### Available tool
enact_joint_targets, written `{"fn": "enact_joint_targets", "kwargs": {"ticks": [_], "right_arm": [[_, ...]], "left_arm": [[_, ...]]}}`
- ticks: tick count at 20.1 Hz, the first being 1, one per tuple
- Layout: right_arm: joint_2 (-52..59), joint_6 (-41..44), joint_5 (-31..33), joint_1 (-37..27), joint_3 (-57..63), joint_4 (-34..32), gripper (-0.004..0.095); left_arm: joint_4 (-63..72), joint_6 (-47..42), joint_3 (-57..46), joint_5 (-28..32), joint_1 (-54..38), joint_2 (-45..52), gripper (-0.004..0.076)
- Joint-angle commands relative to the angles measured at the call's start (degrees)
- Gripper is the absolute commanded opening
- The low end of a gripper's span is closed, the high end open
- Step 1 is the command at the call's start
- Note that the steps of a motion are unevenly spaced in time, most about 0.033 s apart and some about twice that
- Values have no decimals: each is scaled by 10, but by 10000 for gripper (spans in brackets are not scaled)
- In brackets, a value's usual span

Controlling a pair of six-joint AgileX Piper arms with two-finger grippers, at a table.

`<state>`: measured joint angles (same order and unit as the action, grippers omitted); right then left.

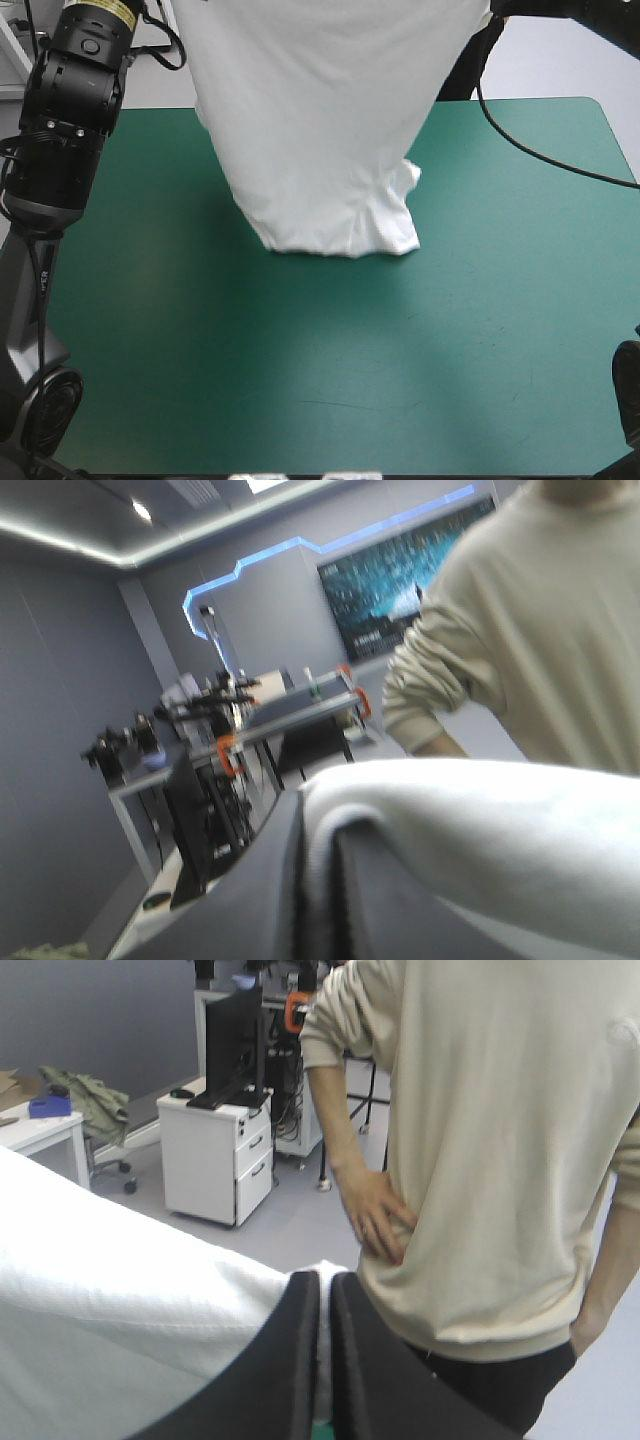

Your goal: Fold the cloth

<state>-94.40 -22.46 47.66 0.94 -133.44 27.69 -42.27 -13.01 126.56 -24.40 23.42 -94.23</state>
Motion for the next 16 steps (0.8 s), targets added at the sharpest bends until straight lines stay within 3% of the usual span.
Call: {"fn": "enact_joint_targets", "kwargs": {"ticks": [1,4,7,8,10,12,16], "right_arm": [[26,-47,-115,-2,-28,12,-13],[19,-49,-92,-2,-26,12,-13],[-5,-49,-6,-2,-7,13,-13],[-18,-44,21,-2,7,13,-13],[-33,-36,39,-2,52,13,-13],[-33,-36,53,-2,112,13,-13],[-30,-36,119,-3,219,9,-13]], "left_arm": [[-55,-95,36,123,-29,20,-9],[-54,-138,31,111,-53,17,-9],[-54,-142,28,-44,-53,-8,-9],[-41,-142,28,-139,-53,-24,-9],[40,-102,26,-275,-53,-64,-8],[192,18,-8,-316,-53,-90,-8],[345,76,-107,-329,-52,-91,-8]]}}
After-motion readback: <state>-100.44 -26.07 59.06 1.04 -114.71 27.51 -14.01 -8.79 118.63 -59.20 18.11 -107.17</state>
